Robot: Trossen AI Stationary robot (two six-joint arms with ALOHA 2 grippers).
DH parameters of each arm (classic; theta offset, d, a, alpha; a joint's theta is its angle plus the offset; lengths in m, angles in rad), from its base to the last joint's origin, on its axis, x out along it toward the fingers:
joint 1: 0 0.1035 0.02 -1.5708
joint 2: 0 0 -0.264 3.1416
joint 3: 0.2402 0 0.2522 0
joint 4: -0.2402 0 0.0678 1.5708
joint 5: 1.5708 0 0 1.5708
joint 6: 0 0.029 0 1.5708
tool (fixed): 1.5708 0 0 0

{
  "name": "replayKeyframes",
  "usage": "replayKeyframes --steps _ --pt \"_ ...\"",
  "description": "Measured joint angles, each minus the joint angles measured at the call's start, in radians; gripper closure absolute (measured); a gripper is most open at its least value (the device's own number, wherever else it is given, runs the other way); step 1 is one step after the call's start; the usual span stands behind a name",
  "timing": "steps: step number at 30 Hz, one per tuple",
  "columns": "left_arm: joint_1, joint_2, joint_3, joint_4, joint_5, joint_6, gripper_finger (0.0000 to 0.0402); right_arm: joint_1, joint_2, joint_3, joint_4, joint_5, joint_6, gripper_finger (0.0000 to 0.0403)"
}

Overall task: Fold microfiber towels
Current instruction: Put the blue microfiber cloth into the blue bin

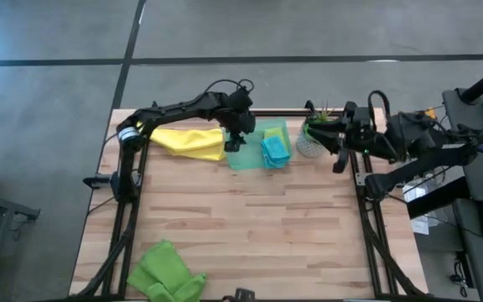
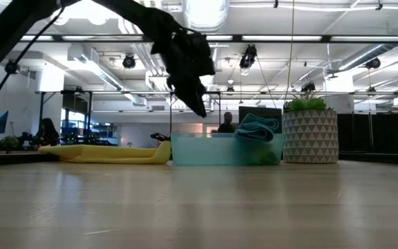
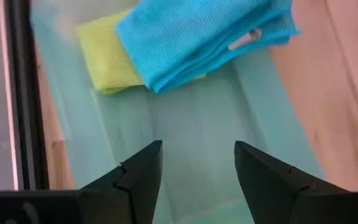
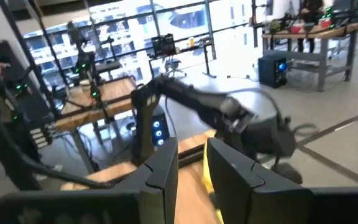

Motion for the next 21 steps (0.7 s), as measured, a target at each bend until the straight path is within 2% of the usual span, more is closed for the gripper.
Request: replayKeyframes --steps 2,8,11,13,14,16,19,21 --pt "0.019 0.026 0.001 0.015 0.037 -0.043 0.0217 -0.007 0.009 0.023 -0.001 0.003 -0.001 0.0321" --pt "0.157 0.035 0.005 0.007 0.321 -0.317 0.0217 -0.013 0.044 0.059 -0.001 0.005 0.007 0.0321" --pt "0.242 0.029 -0.009 0.031 0.591 -0.425 0.0217 -0.016 0.068 0.051 -0.003 0.006 0.026 0.0321" --pt "0.288 0.023 -0.041 0.121 0.814 -0.536 0.0217 -0.040 0.084 0.031 -0.049 0.004 0.101 0.0321" --pt "0.301 0.012 -0.067 0.174 0.891 -0.601 0.0217 -0.055 0.094 0.018 -0.090 0.001 0.159 0.0321" --pt "0.304 -0.030 -0.136 0.221 0.901 -0.667 0.0217 -0.081 0.111 -0.019 -0.177 -0.022 0.270 0.0321" --pt "0.263 -0.134 -0.297 0.261 0.743 -0.682 0.0217 -0.119 0.130 -0.104 -0.213 -0.086 0.384 0.0321" --pt "0.224 -0.213 -0.435 0.362 0.647 -0.751 0.0217 -0.148 0.134 -0.161 -0.173 -0.138 0.439 0.0321"
